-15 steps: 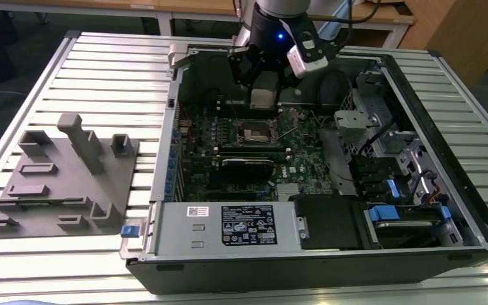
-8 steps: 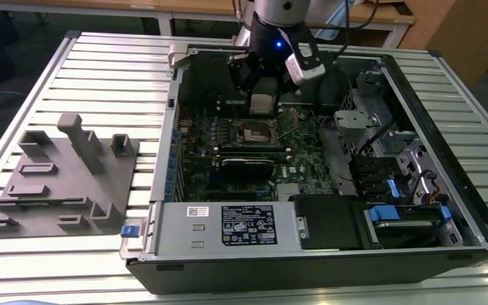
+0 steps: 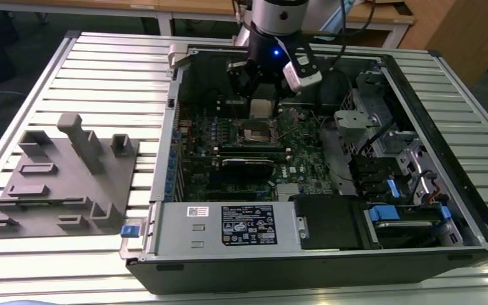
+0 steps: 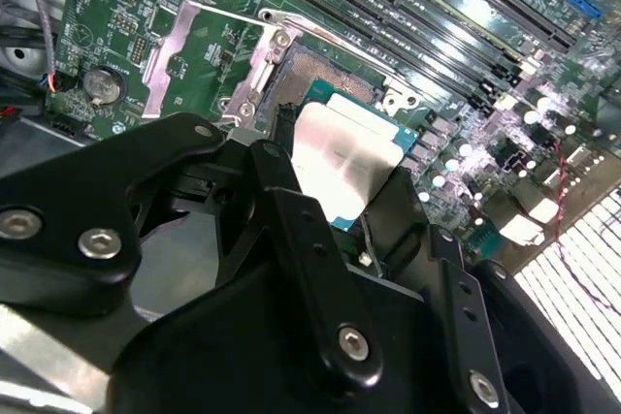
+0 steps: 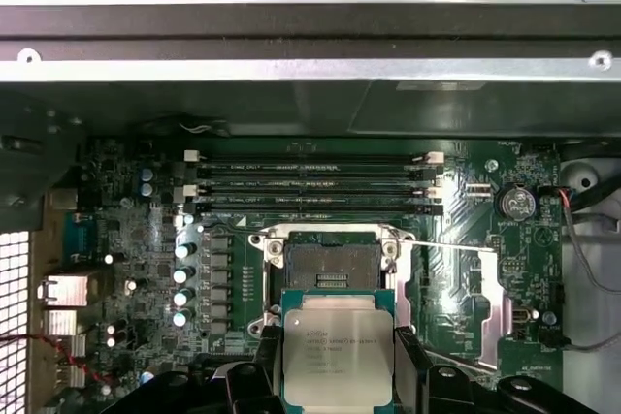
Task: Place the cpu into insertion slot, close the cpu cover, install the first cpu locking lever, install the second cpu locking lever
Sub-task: 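Place the cpu into insertion slot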
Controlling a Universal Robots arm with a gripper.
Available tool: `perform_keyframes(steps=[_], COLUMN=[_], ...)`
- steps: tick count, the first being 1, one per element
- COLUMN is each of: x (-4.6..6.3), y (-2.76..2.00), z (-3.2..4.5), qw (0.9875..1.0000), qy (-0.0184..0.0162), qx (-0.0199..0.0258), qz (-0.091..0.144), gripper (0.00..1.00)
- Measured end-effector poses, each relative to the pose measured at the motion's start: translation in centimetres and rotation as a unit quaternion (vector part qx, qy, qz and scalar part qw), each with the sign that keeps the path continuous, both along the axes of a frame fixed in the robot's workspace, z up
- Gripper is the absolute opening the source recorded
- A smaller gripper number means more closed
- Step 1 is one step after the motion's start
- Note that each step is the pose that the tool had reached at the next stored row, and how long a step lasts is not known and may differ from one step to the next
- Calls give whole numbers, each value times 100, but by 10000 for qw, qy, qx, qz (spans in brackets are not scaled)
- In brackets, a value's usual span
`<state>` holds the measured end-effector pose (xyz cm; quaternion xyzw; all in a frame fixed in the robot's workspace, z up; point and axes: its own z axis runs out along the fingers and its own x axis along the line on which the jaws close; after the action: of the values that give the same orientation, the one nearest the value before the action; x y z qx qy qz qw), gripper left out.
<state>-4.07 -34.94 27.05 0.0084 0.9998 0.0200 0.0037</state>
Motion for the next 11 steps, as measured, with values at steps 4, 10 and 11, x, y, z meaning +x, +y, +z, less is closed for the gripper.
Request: perform_keyframes(steps=[4,10,11], x=[-12,-13,-13], y=[0,0,0], z=[-64,-77,-78], qw=[10000,10000,10000], qy=[-27,-31,-31], qx=[0,-1,-1], qz=[12,13,13], gripper=[54,54,54])
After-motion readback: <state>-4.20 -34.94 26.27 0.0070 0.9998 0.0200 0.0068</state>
